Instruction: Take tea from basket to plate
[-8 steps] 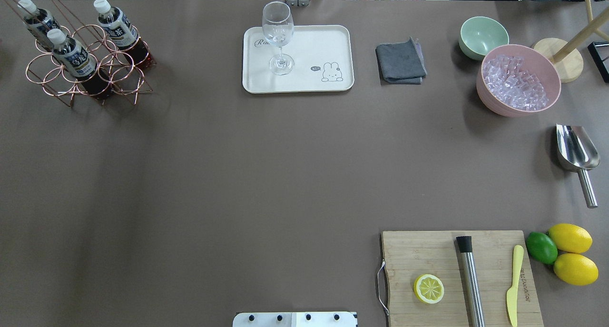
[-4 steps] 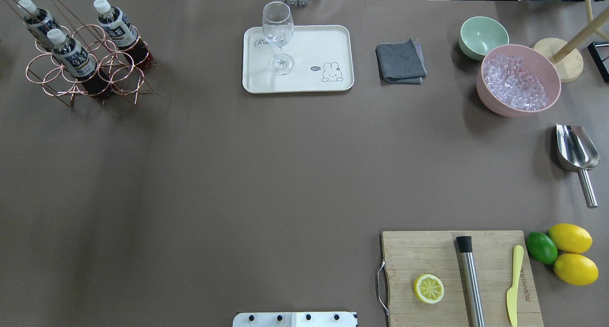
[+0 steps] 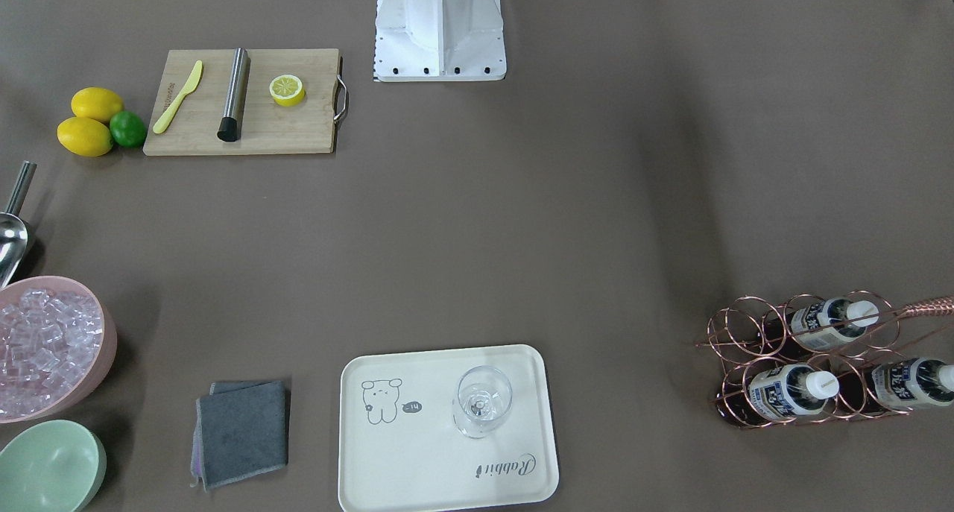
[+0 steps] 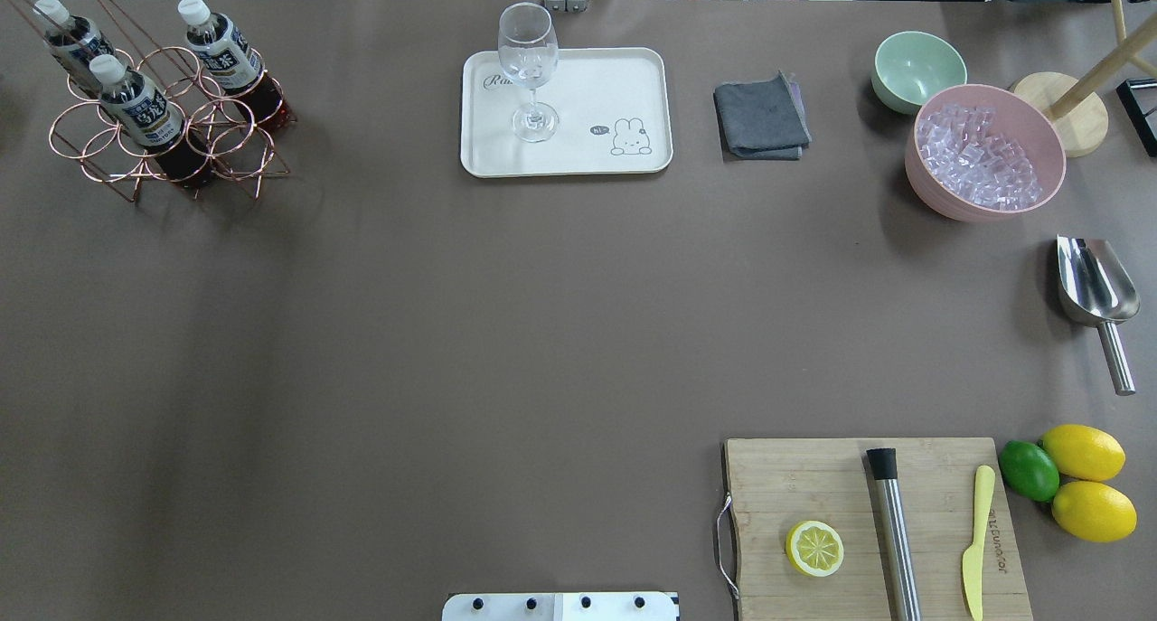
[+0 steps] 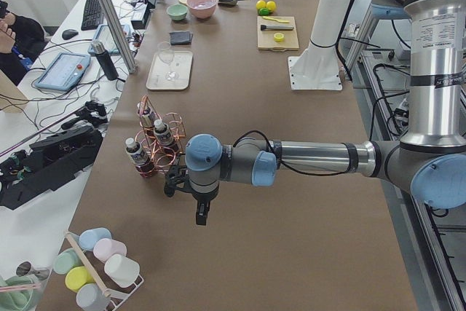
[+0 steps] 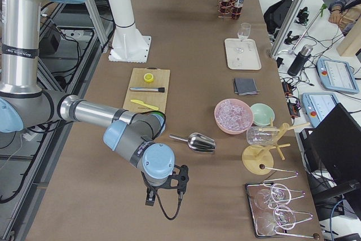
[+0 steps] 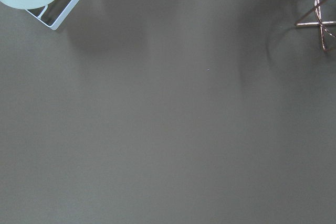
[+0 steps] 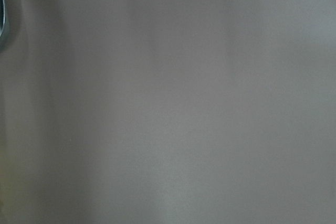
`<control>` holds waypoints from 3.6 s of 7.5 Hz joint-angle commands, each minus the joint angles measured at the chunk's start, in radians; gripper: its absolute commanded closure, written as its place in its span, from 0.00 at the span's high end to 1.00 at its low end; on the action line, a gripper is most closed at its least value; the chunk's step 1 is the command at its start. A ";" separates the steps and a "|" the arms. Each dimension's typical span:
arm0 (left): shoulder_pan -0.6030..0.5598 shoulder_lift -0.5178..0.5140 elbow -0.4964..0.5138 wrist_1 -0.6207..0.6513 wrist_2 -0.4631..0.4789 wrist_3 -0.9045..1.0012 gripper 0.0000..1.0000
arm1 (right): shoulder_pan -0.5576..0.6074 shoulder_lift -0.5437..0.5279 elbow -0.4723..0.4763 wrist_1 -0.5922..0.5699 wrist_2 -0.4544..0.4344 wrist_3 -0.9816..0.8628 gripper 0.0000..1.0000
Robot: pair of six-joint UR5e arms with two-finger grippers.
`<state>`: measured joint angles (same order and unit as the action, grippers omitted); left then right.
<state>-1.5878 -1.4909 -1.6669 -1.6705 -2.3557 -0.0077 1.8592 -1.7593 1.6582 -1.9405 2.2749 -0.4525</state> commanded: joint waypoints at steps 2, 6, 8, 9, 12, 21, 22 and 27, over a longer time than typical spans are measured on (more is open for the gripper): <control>0.000 0.000 0.001 0.000 -0.001 0.000 0.99 | 0.000 0.000 0.000 0.000 0.002 0.000 1.00; 0.002 -0.002 0.000 0.000 -0.001 0.000 0.99 | 0.000 0.001 0.002 0.000 0.001 0.000 1.00; 0.002 -0.002 0.001 0.000 -0.001 0.000 0.99 | 0.000 0.001 0.000 0.000 0.002 0.002 1.00; 0.002 -0.002 0.003 0.000 0.001 0.000 0.99 | 0.000 0.001 0.002 0.000 0.002 0.002 1.00; 0.002 -0.002 0.004 0.000 0.001 0.000 0.99 | 0.000 0.001 0.000 0.000 0.008 0.002 1.00; 0.043 -0.190 0.006 0.035 0.102 0.723 0.99 | 0.000 0.001 0.000 0.000 0.008 0.002 1.00; 0.014 -0.234 0.004 0.132 0.099 0.850 0.99 | 0.002 0.001 0.000 0.000 0.008 0.002 1.00; 0.006 -0.414 0.004 0.368 0.098 0.969 0.99 | 0.002 0.000 0.000 0.000 0.008 0.002 1.00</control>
<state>-1.5755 -1.8878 -1.6355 -1.3253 -2.2571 0.9536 1.8603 -1.7591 1.6583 -1.9405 2.2825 -0.4510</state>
